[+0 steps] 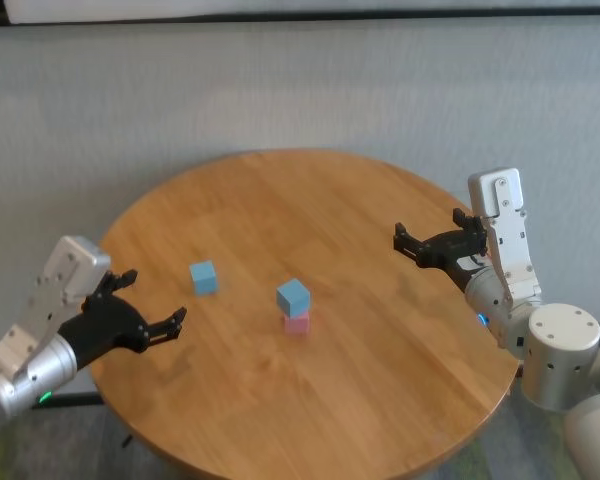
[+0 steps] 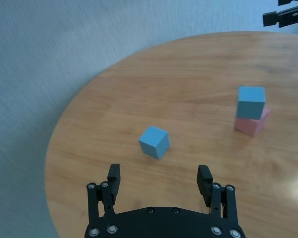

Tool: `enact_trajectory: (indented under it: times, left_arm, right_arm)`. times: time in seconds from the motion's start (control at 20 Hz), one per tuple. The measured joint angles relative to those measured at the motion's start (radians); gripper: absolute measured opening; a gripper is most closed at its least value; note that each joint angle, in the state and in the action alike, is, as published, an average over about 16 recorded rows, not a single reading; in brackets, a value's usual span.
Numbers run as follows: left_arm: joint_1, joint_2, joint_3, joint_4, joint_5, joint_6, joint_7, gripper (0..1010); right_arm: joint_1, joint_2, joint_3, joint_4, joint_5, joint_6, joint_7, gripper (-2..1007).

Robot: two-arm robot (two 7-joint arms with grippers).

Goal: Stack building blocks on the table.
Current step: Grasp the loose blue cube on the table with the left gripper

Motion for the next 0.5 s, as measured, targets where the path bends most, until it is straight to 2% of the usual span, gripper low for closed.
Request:
enact_trajectory:
  times: [0.5]
  left_arm:
    - [-0.132, -0.052, 0.033, 0.159, 0.012, 0.02, -0.031, 1001]
  right_arm:
    - [0.001, -0.001, -0.001, 0.001, 0.001, 0.0, -0.001, 1000]
